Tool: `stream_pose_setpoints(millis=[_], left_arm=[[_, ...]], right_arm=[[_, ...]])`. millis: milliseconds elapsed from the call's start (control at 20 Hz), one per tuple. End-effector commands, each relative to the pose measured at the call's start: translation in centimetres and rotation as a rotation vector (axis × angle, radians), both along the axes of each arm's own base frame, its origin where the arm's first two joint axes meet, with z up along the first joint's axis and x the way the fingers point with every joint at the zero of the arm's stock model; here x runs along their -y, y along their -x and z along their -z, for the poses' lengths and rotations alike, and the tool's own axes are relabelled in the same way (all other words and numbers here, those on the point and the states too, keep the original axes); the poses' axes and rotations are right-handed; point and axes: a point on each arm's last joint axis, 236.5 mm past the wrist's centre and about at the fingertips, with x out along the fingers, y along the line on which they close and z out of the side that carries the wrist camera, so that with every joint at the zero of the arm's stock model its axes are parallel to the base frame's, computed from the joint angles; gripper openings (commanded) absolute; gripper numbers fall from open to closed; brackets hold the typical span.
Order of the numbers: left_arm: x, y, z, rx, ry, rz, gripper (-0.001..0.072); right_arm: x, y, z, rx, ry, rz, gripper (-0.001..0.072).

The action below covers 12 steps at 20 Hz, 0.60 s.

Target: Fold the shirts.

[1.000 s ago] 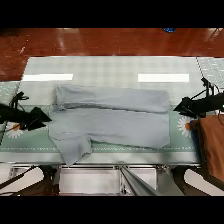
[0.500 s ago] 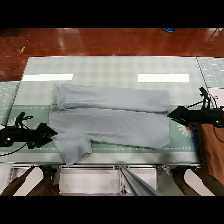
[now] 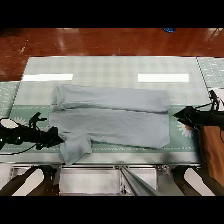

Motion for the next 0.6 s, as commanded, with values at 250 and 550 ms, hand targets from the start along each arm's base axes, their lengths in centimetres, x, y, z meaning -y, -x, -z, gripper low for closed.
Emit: stream_pose_setpoints(millis=[250, 550], left_arm=[[0.7, -0.5, -0.3, 0.029, 0.028, 0.015, 0.0019], [0.8, -0.5, -0.3, 0.03, 0.029, 0.017, 0.0019]], right_arm=[[-2.6, 9.3, 4.2, -0.296, -0.15, 0.054, 0.041], [-4.8, 10.8, 5.6, -0.349, -0.166, 0.008, 0.041]])
